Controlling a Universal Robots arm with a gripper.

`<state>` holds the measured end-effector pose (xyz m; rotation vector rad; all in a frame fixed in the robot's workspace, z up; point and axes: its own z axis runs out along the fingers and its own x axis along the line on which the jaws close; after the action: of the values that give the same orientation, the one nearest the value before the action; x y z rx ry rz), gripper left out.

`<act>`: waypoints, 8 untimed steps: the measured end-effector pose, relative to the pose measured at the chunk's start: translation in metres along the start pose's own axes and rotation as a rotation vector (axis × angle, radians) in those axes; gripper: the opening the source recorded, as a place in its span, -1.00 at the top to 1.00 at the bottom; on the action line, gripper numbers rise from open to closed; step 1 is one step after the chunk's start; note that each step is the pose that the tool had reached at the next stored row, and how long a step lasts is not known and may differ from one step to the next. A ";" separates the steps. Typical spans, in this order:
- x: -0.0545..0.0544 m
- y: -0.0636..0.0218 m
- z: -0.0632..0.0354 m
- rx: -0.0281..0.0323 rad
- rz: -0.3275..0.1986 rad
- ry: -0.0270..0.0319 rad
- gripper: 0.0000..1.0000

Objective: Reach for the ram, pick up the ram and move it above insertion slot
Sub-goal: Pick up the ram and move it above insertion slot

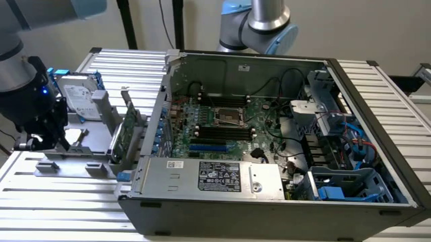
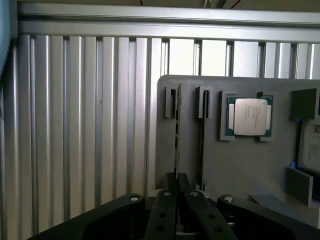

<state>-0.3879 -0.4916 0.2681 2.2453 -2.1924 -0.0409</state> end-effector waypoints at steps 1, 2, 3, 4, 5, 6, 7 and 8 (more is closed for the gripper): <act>0.000 -0.0008 -0.0045 -0.0001 -0.004 -0.0011 0.74; 0.000 -0.0017 -0.0091 -0.0002 -0.008 -0.0025 0.74; 0.000 -0.0028 -0.0136 -0.0001 -0.013 -0.0041 0.74; 0.000 -0.0036 -0.0181 -0.0003 -0.017 -0.0051 0.74; 0.000 -0.0048 -0.0226 -0.0002 -0.020 -0.0068 0.74; 0.000 -0.0059 -0.0262 -0.0001 -0.023 -0.0088 0.74; 0.000 -0.0073 -0.0297 -0.0002 -0.026 -0.0110 0.74; 0.000 -0.0087 -0.0331 -0.0002 -0.029 -0.0135 0.74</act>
<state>-0.3785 -0.4916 0.3010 2.2831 -2.1667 -0.0565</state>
